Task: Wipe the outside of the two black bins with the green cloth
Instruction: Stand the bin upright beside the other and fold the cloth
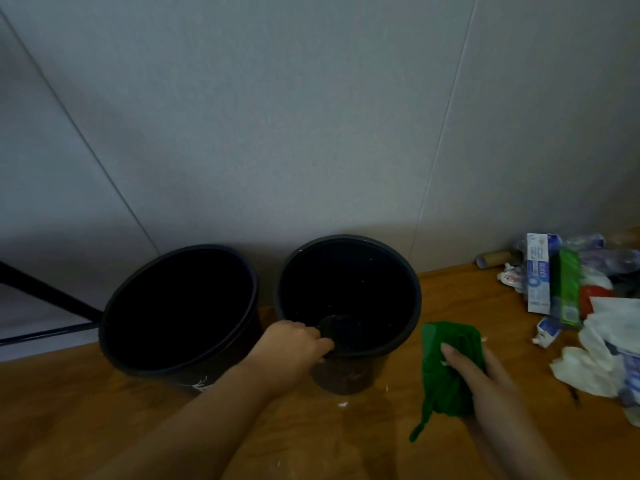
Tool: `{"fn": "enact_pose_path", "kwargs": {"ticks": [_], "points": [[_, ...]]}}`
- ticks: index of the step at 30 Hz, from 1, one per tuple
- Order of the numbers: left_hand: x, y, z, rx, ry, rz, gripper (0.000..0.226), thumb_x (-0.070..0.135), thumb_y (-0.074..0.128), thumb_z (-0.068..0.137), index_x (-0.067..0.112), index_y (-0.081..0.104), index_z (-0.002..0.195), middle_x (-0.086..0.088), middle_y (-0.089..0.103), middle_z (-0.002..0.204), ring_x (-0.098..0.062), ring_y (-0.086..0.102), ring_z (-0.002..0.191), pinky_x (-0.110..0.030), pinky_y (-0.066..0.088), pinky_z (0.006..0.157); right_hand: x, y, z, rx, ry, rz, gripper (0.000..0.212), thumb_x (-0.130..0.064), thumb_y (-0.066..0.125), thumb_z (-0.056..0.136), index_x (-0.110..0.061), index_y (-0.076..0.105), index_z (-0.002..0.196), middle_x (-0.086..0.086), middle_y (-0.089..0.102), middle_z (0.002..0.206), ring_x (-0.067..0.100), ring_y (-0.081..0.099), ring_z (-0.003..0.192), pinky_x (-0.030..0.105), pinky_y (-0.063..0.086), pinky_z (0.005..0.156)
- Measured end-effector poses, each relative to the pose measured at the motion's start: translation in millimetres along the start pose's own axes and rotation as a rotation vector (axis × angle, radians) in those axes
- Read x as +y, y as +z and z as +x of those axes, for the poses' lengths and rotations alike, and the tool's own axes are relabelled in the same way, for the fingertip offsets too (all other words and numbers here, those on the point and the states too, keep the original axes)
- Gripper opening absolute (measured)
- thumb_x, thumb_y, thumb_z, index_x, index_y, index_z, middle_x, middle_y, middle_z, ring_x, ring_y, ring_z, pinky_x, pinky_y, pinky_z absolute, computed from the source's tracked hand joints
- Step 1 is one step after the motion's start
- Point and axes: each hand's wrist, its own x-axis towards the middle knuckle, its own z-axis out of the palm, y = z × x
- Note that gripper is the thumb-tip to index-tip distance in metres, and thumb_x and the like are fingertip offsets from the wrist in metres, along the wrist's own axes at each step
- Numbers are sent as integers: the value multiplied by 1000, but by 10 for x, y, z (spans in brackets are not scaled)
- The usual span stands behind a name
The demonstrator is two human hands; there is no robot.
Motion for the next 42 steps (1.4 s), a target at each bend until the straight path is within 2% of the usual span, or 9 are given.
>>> {"fn": "enact_pose_path", "kwargs": {"ticks": [16, 19, 22, 25, 29, 32, 36, 39, 42], "points": [[-80, 145, 173, 114, -205, 87, 33, 23, 56, 97, 24, 50, 130, 0, 61, 105, -20, 60, 94, -33, 50, 79, 14, 69, 10, -55, -24, -32, 18, -14, 64, 88, -27, 61, 100, 7, 67, 103, 29, 64, 93, 44, 51, 75], [-31, 180, 170, 101, -245, 86, 48, 23, 58, 96, 24, 42, 141, -3, 60, 120, -23, 57, 110, -36, 47, 93, 31, 98, 24, -61, -18, -37, 21, -13, 66, 87, -25, 61, 104, 7, 67, 103, 29, 64, 93, 42, 52, 72], [21, 100, 122, 82, -291, 87, 76, 25, 59, 96, 23, 12, 156, -9, 30, 157, -28, 29, 144, -44, 23, 120, 30, 123, 25, -71, -11, -54, 31, -15, 68, 85, -22, 60, 114, 8, 67, 107, 31, 64, 96, 43, 52, 73], [83, -187, -6, 159, -338, -4, 69, 31, 49, 102, 23, 8, 157, -5, 18, 162, -24, 20, 149, -40, 17, 122, -19, 160, 0, -99, -21, -89, 32, -16, 69, 84, -23, 60, 114, 9, 67, 108, 31, 65, 96, 43, 53, 72], [260, -560, -236, 296, -383, -347, 35, 38, 44, 102, 31, 49, 136, 9, 57, 128, -8, 57, 112, -26, 48, 94, -177, 283, -79, -178, -90, -222, 39, -19, 74, 80, -26, 60, 116, 3, 66, 111, 27, 66, 97, 44, 55, 76], [457, -742, -336, 254, -470, -993, 19, 43, 49, 100, 32, 64, 105, 7, 68, 97, -5, 65, 88, -33, 57, 81, -350, 454, -234, -215, -203, -332, 40, -22, 76, 79, -33, 59, 114, -5, 64, 110, 19, 64, 98, 35, 56, 73], [681, -1060, -451, 280, -431, -1667, 37, 45, 45, 99, 21, 59, 123, 1, 67, 116, -12, 65, 107, -36, 53, 99, -564, 713, -515, -281, -353, -394, 36, -27, 77, 78, -37, 60, 108, -11, 65, 106, 10, 64, 95, 26, 55, 69], [720, -1213, -594, 362, -430, -1825, 39, 42, 47, 98, 20, 56, 128, -4, 67, 119, -16, 66, 109, -35, 54, 98, -661, 887, -724, -340, -415, -431, 34, -28, 73, 82, -37, 60, 112, -16, 63, 105, 1, 60, 94, 14, 52, 64], [671, -1234, -742, 467, -435, -1915, 46, 45, 55, 89, 22, 58, 129, -5, 69, 121, -19, 67, 112, -42, 50, 103, -713, 989, -880, -405, -483, -491, 36, -31, 72, 83, -38, 59, 116, -19, 61, 109, 0, 59, 100, 21, 56, 78]]}}
